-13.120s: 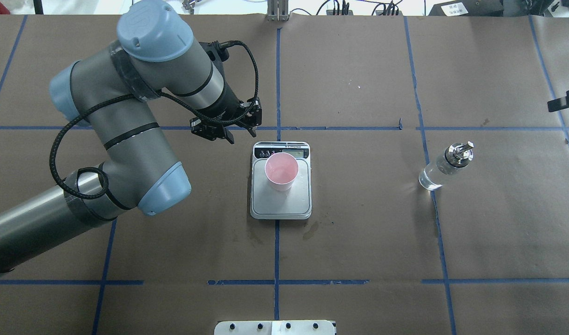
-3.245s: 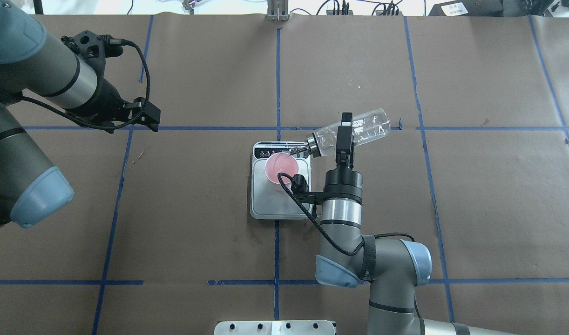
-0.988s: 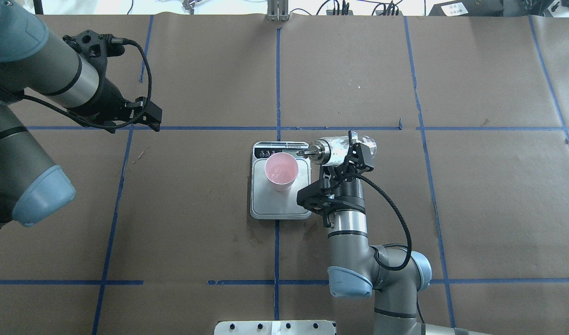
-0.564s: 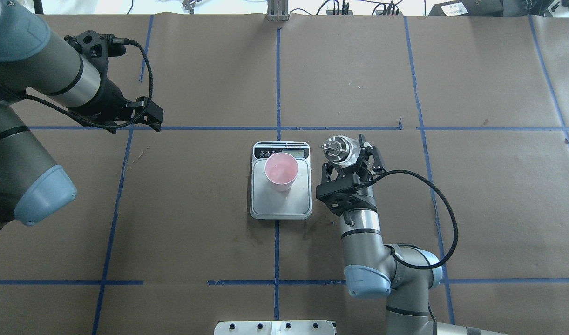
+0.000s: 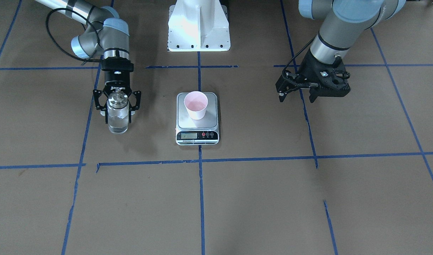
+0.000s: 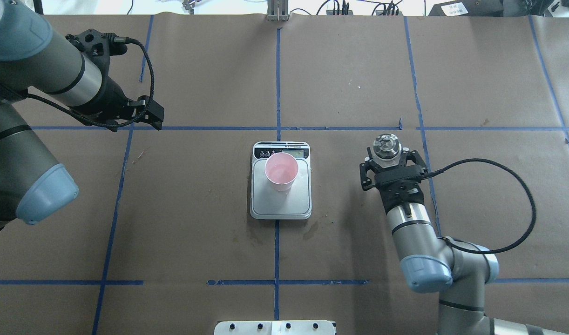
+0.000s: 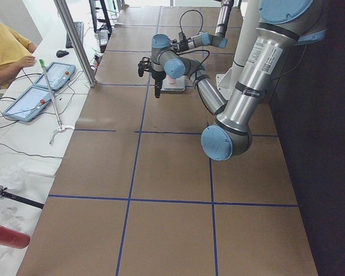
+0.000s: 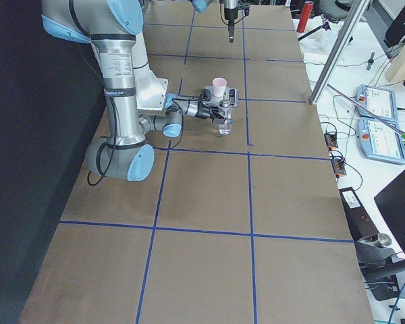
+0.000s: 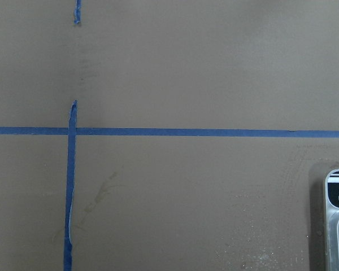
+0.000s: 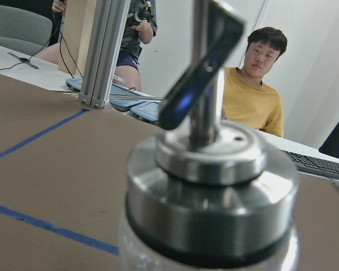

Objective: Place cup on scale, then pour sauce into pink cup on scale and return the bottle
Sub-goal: 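Carry the upright bottle back with the right gripper and lower it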

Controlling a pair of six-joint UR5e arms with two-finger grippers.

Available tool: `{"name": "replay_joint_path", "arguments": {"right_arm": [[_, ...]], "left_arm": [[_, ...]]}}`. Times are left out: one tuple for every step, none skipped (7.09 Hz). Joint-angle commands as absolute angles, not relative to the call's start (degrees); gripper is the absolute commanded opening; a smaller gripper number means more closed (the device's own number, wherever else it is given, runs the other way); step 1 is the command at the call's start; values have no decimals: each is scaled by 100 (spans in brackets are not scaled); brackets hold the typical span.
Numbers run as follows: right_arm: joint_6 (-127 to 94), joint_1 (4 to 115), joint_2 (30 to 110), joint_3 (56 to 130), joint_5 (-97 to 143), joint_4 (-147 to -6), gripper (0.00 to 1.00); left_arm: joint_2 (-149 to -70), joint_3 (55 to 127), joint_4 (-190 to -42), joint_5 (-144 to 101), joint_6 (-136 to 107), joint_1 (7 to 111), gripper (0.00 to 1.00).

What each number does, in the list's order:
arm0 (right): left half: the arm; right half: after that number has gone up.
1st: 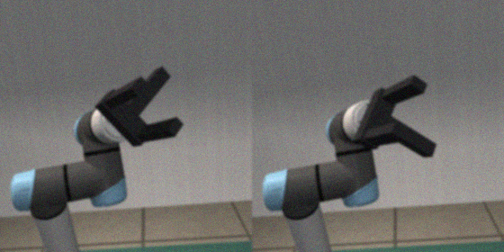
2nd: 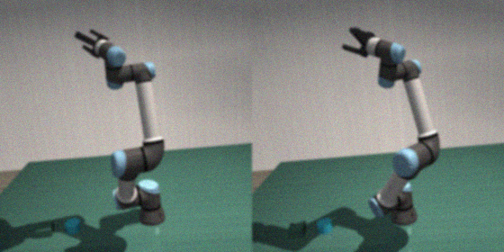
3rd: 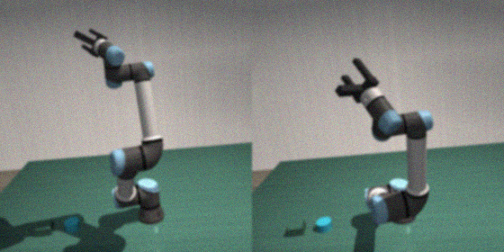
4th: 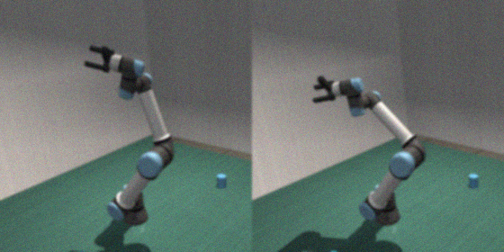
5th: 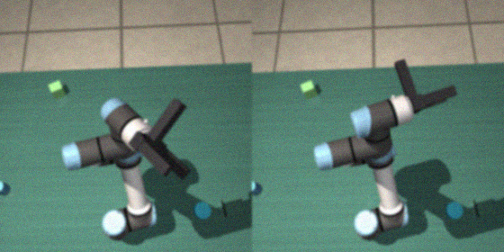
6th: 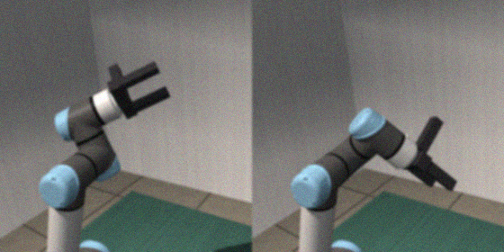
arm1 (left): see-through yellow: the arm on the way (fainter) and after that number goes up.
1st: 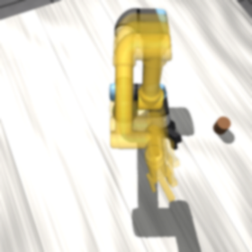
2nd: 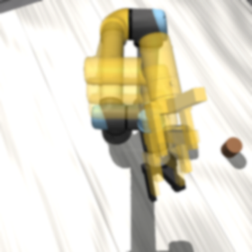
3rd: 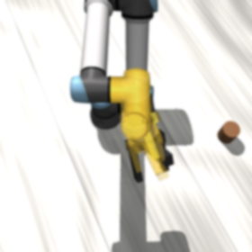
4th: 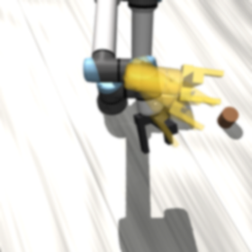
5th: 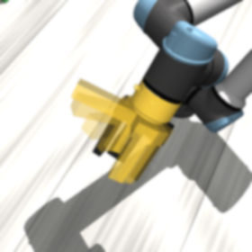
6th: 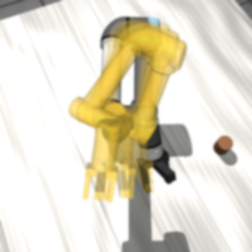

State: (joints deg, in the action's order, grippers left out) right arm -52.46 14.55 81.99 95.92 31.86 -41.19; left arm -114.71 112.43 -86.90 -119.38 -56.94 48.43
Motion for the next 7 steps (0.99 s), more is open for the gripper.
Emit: {"name": "replay_joint_path", "arguments": {"right_arm": [[-6252,1608,8893,9861,3305,-4096,0],[-7067,1591,9025,9870,3305,-4070,0],[-7153,1591,9035,9861,3305,-4069,0],[-7433,1573,9035,9861,3305,-4069,0],[-7488,1478,9044,9879,3287,-4069,0],[-7488,1407,9079,9896,3235,-4078,0],[-7488,1328,9088,9896,3156,-4122,0]], "left_arm": [[-11531,11197,-8684,-11918,-5695,4843,100],[-11540,11197,-8684,-11901,-5695,4860,100],[-11575,11206,-8675,-11752,-5704,4860,100],[-11575,11232,-8666,-11716,-5713,4869,100],[-11575,11250,-8657,-11707,-5722,4878,100],[-11566,11241,-8657,-11707,-5722,4878,100],[-11566,11241,-8657,-11707,-5722,4878,100]]}}
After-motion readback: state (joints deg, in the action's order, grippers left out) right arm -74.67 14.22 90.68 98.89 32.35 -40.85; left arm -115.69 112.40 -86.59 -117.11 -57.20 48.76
